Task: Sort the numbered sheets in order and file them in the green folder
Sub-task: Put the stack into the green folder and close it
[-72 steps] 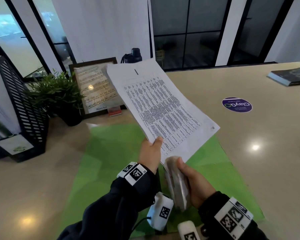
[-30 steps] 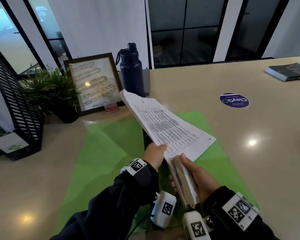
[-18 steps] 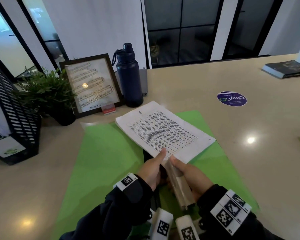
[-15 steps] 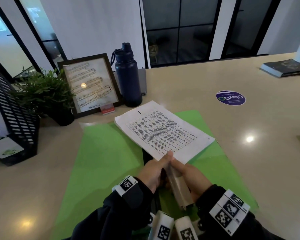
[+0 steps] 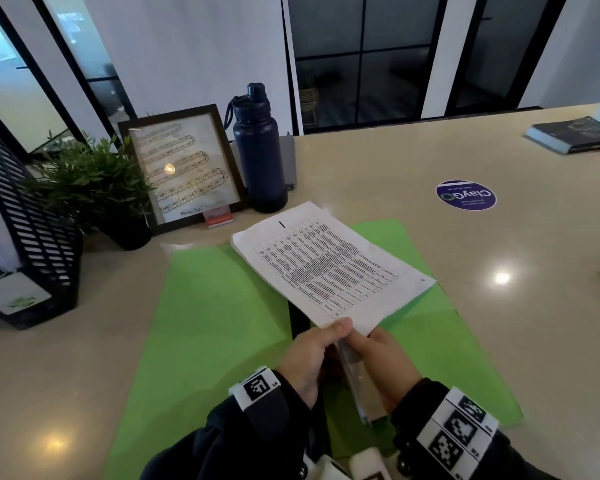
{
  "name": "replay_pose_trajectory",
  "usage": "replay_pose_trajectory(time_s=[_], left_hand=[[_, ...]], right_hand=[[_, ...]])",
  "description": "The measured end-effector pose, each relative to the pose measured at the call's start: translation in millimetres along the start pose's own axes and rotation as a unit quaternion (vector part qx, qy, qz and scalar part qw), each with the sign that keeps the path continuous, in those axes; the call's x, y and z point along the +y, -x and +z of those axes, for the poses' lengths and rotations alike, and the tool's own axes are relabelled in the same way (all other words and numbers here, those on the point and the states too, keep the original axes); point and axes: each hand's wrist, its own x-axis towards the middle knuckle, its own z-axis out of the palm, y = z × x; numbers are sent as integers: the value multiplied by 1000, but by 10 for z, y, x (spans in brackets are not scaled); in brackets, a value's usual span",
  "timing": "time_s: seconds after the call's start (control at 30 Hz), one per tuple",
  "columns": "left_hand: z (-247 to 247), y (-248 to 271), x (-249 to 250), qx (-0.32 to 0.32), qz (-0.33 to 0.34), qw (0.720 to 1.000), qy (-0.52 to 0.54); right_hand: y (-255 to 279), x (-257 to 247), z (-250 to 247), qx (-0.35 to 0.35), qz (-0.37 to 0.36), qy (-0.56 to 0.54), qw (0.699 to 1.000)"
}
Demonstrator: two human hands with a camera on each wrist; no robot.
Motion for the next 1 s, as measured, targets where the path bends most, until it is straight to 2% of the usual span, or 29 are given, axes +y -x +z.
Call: replay_pose_trajectory(time_s=[0.23,0.4,0.57,0.67,0.87,1.0], left_hand=[[12,-31,-17,15,13,1000,3],[-15,-45,39,-10,7,1000,-14],[-62,-94,130,0,-30,1000,-3],[-85,-142,149,22,-37,999,-5],[-67,-243,186,72,-22,996,-45],[-102,-283,155,88,-11,995,-51]], right_hand=[[15,25,-8,22,-14,-35,999],[-8,-105,-44,-40,26,-13,999],[44,-307,-124,-94,105,-84,986],[115,-365,-176,-90,146,-49,984],[208,-322,-283,-104,171,-30,979],[241,-313,-405,-44,156,-21,987]])
